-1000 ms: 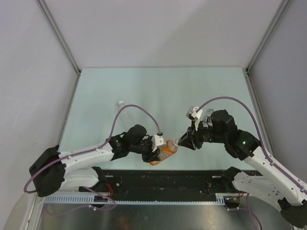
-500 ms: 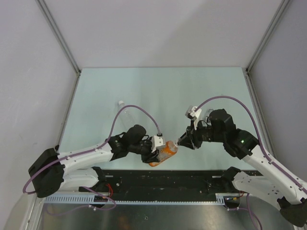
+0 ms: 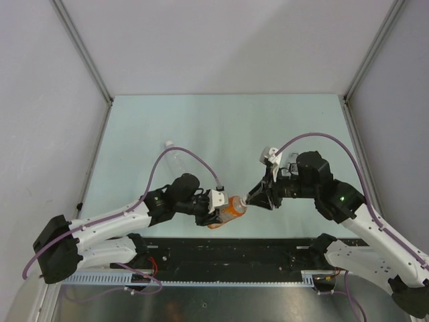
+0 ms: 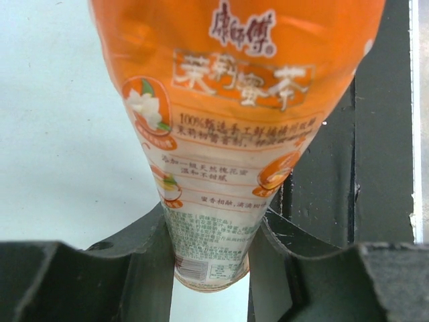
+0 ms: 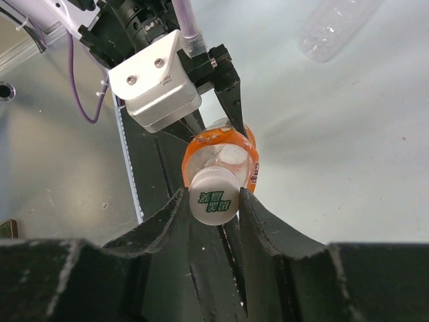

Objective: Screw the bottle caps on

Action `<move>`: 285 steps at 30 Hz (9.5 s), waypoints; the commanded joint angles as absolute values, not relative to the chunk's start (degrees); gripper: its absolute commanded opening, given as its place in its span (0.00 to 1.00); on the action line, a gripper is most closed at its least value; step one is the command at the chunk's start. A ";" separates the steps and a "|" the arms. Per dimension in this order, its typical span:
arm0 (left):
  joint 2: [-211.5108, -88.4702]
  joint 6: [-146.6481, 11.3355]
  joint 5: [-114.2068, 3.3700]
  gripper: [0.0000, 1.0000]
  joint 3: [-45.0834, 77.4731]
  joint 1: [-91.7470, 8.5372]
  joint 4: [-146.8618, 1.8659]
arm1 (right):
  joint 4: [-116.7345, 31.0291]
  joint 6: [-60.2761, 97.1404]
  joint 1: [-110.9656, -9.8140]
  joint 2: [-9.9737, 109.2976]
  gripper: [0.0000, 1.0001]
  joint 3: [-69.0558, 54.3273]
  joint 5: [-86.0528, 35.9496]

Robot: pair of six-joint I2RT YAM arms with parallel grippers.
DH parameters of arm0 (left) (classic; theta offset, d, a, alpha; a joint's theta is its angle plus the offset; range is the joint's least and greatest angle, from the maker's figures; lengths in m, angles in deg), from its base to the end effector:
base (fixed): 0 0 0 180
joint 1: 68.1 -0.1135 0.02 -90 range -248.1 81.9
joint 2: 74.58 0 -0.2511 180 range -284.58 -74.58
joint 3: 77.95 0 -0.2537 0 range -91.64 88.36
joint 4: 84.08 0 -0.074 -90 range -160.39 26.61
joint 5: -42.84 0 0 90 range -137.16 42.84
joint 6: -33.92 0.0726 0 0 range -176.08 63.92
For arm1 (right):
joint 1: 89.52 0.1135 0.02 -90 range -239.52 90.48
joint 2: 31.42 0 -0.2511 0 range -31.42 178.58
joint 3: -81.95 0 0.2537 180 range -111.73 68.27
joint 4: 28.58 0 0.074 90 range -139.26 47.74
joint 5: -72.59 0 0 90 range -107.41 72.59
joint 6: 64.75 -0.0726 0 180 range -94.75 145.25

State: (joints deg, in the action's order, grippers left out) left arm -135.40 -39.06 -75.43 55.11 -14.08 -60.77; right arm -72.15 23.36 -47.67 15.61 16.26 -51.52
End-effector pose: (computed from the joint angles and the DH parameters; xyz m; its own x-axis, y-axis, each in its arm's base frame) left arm 0.1213 -0.2255 0.1885 -0.0661 0.5298 -0.8455 0.9974 0.0596 -0.0406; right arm 0.1299 0.1710 0.3219 -0.3443 -0.2717 -0.8987 -0.9204 0.2865 0.2660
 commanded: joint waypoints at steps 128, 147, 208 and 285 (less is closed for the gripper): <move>-128.44 -31.44 -80.32 0.00 61.13 -19.00 -78.48 | -40.10 45.69 -41.31 15.63 0.49 21.98 -65.74; -128.06 -32.84 -79.65 0.00 59.82 -19.00 -78.60 | -42.92 42.54 -41.07 16.67 0.21 21.95 -64.31; -136.56 -46.90 -72.36 0.00 56.82 -20.67 -88.15 | -46.21 35.09 -39.26 14.32 0.91 20.81 -33.78; -124.97 -46.36 -72.82 0.00 50.23 -25.10 -82.21 | -40.99 23.74 -36.66 22.25 0.19 20.92 -32.90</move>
